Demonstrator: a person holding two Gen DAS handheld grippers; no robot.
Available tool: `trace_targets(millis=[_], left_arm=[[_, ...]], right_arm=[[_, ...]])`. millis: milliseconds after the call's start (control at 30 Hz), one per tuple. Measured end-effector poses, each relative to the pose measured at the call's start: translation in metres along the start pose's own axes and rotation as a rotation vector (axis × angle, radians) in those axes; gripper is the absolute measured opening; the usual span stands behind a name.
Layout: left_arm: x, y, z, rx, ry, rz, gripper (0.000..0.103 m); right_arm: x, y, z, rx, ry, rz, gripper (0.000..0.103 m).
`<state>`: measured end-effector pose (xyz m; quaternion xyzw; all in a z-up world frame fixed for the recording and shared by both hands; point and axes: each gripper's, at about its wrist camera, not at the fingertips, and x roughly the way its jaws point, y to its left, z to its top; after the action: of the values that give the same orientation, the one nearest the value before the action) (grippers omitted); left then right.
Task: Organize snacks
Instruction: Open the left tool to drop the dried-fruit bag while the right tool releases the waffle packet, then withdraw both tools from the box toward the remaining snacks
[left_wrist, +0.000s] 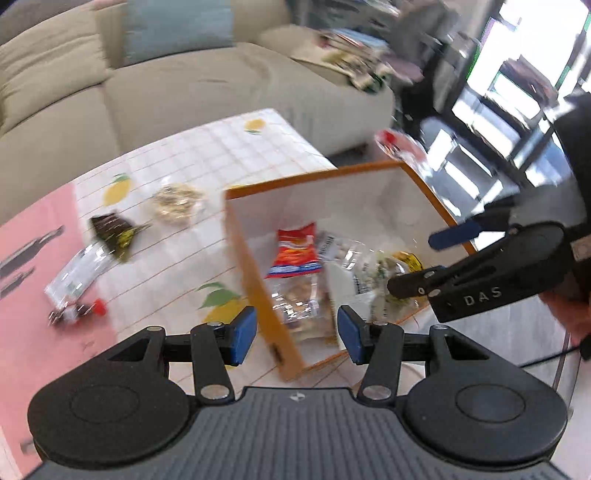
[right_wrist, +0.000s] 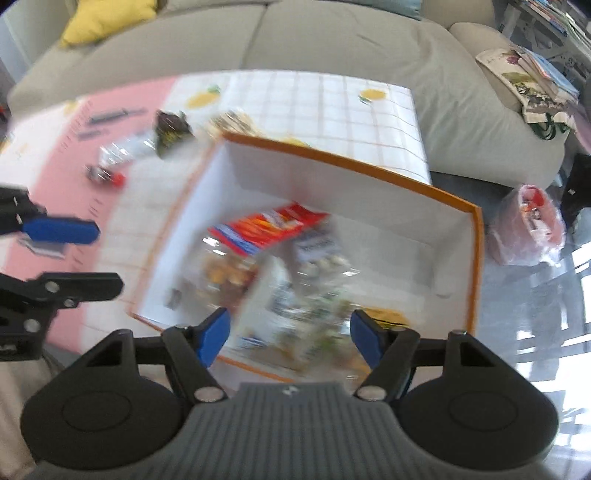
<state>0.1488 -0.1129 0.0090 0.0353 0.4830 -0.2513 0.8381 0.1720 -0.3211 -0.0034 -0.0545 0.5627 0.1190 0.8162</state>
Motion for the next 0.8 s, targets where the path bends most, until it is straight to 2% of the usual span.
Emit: trace_targets(millis=[200, 467, 633, 667, 800], left_arm=[[-0.031, 0.044, -0.028, -0.118, -0.065, 0.074, 0.059], [-0.051, 0.093, -0.064, -0.218, -0.125, 0.131, 0.059], [-0.047, 0.118, -0.083, -0.254, -0.141, 0.146, 0.059], [-0.045, 0.123, -0.086, -0.263, -0.146, 0.148, 0.059], [-0.036, 0.144, -0.096, -0.311, -0.173, 0.165, 0.062]], right_arm=[[-0.014, 0.047, 0.002, 0.061, -0.079, 0.106, 0.071], [-0.007, 0.11, -0.008, 0.161, -0.241, 0.134, 0.072], [0.008, 0.158, -0.016, 0.118, -0.365, 0.085, 0.071], [0.01, 0.165, -0.018, 0.104, -0.378, 0.074, 0.068], [0.03, 0.193, -0.017, 0.043, -0.429, 0.019, 0.067]])
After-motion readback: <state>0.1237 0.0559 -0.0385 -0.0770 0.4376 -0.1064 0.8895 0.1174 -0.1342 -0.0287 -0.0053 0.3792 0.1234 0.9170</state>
